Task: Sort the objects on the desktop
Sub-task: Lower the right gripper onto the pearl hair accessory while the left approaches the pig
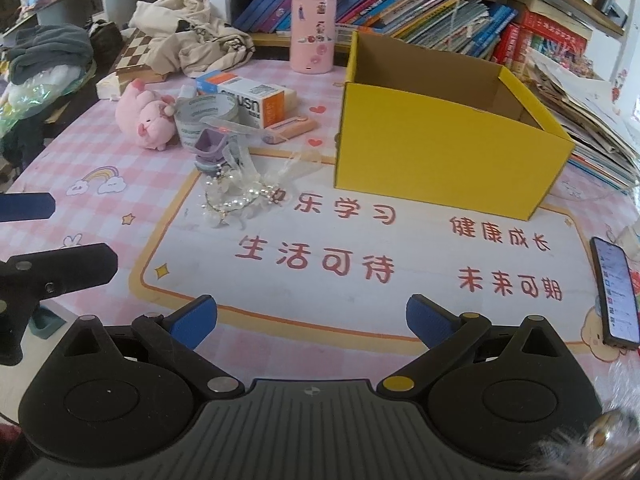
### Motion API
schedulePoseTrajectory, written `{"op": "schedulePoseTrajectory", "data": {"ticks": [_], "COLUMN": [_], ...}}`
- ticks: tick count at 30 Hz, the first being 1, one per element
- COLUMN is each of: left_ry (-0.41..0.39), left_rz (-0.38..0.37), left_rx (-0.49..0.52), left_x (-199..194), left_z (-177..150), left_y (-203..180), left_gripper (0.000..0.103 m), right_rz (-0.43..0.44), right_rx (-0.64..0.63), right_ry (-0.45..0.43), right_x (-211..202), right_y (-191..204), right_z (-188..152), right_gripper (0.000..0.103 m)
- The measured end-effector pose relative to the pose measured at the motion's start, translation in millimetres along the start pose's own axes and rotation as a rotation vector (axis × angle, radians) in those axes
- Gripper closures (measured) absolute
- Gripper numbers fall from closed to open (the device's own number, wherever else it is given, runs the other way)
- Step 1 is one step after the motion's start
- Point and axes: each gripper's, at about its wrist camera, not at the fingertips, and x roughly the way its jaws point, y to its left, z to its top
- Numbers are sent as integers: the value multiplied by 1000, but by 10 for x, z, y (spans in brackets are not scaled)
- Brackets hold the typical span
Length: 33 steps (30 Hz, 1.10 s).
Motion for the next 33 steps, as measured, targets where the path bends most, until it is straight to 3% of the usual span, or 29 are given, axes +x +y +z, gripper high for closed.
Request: {"op": "schedulePoseTrajectory", "data": {"ticks": [11,24,33], "left_ry": [10,-35,10], "left_rz": [28,208,318], "left_rx": [-27,-206,-279], "left_x": [115,243,376], "left_z": [84,284,290], "left_y": [-70,-108,-229], "left_gripper": [0,0,0], "right_rz": [67,220,359], "right_rx": [-61,-217,-336], "right_ry": [-11,-17,26], "right_x": [136,428,665], "right_y": [-72,-281,-352], "right_z": [148,546,697], "right_gripper": [2,2,2]}}
